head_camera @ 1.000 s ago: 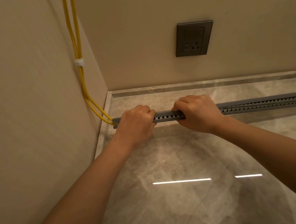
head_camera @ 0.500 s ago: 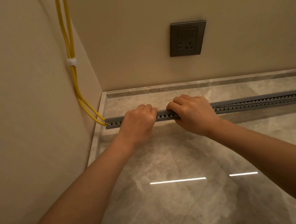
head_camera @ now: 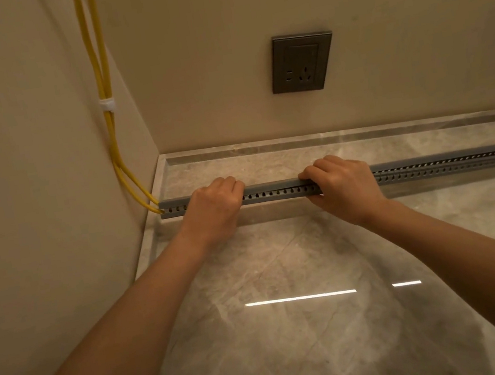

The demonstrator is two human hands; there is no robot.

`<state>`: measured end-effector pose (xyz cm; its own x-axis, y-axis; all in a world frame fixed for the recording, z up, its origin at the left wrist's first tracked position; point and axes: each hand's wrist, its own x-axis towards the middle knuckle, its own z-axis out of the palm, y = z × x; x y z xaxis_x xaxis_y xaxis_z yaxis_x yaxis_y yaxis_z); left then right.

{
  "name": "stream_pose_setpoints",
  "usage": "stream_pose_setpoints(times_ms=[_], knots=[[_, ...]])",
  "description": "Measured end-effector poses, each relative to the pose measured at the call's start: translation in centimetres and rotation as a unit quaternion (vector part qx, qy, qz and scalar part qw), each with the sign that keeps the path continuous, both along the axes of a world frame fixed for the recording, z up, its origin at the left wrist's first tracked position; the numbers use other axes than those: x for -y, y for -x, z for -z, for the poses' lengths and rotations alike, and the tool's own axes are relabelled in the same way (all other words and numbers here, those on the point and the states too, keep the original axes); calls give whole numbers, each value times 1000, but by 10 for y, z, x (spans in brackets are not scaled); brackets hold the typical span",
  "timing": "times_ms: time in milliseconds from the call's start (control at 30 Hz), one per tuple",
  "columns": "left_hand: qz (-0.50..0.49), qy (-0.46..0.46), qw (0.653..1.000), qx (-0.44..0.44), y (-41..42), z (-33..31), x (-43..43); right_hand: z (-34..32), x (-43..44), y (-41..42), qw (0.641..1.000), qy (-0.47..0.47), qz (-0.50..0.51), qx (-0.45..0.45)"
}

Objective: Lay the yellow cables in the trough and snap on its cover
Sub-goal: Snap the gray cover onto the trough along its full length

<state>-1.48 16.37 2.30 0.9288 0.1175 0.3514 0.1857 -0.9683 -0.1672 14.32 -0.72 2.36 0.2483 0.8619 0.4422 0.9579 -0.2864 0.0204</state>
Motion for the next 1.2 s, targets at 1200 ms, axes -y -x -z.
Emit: stream_pose_setpoints(times_ms=[1200], knots=[[40,187,980,-54,-46,5,31,-3,20,-7,991,63,94,-66]])
